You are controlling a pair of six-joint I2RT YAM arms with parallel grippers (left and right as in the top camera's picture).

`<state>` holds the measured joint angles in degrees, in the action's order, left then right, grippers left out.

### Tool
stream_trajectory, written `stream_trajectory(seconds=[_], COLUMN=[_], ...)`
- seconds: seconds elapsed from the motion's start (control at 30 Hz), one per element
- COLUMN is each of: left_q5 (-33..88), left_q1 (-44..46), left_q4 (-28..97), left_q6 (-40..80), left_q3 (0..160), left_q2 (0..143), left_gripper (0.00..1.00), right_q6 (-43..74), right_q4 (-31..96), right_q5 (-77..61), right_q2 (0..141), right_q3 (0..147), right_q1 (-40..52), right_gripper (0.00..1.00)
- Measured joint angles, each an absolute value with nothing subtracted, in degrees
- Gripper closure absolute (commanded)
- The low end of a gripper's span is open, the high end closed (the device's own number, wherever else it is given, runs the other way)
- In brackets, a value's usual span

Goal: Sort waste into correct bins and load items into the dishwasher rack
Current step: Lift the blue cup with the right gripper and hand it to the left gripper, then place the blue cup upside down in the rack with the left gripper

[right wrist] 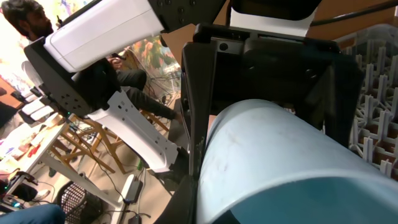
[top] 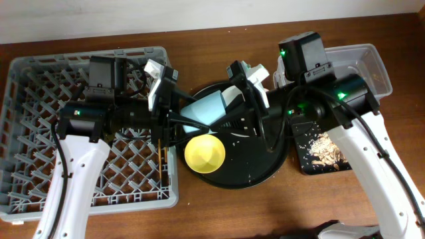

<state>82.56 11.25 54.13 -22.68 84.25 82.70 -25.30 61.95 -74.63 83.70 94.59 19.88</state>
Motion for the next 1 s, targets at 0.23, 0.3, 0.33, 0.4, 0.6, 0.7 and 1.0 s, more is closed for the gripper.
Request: stream_trajectory(seconds=[0.23, 0.3, 0.33, 0.4, 0.6, 0.7, 1.0], left_q5=[82.5, 82.5, 82.5, 82.4, 82.6, 83.2, 83.5], left_q1=[11.0, 11.2, 11.1, 10.2, 7.4, 7.4, 6.0], left_q4=[54.8, 55.0, 55.0, 55.0, 55.0, 55.0, 54.2], left_q6=[-22.7, -22.7, -22.7, -22.5, -20.7, -20.6, -20.4], left_q3=[84.3, 84.3, 84.3, 84.3, 84.3, 84.3, 84.3], left_q2=[82.7, 82.7, 82.7, 82.7, 82.7, 82.7, 82.7], left_gripper=[0.49, 0.51, 0.53, 0.54, 0.55, 0.55, 0.64], right_q6=[-24.9, -25.2, -25.3, -25.3, -25.2, -25.2, -23.2], right_q4=[58.4, 58.2, 58.1, 57.6, 58.2, 59.1, 60.6], right_q5=[-74.5, -74.7, -74.7, -75.6, -77.2, -74.8, -67.3], right_q2=[83.7, 83.7, 83.7, 83.7, 83.7, 83.7, 83.8], right_q3=[94.5, 94.5, 94.5, 94.5, 94.3, 92.3, 89.4], right_q1=[20.0, 19.9, 19.4, 17.2, 10.9, 14.7, 17.0], right_gripper=[0.72, 0.69, 0.69, 0.71, 0.96, 0.96, 0.96])
